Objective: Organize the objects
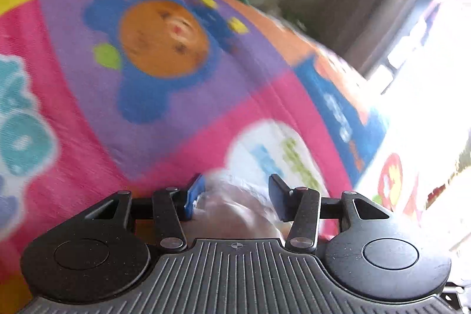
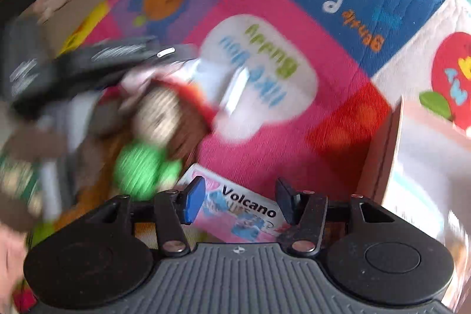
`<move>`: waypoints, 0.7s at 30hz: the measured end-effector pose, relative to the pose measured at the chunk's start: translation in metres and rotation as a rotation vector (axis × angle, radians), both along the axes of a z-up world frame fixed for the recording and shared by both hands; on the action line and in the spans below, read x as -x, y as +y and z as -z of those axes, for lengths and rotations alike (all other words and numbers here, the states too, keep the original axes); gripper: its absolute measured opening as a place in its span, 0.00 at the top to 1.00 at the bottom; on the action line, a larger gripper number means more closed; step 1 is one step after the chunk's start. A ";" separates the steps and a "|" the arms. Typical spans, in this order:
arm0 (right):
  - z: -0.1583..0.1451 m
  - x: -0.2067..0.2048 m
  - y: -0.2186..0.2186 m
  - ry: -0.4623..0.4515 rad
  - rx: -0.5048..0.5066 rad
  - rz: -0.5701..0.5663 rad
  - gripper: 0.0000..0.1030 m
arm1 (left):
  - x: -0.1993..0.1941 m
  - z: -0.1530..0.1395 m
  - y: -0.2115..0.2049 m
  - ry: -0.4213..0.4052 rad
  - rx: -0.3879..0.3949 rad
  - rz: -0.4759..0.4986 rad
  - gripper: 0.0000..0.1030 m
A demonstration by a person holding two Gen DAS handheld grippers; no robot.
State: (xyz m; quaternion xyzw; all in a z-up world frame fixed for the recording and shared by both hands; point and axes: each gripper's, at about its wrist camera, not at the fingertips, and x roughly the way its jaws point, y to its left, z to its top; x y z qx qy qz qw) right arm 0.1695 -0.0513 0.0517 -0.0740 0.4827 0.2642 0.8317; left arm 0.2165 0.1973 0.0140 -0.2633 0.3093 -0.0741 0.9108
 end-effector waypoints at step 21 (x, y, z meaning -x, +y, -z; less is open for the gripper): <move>-0.024 0.128 -0.135 -0.208 -0.165 0.176 0.20 | 0.160 -0.081 -0.049 -0.201 -0.202 0.191 0.50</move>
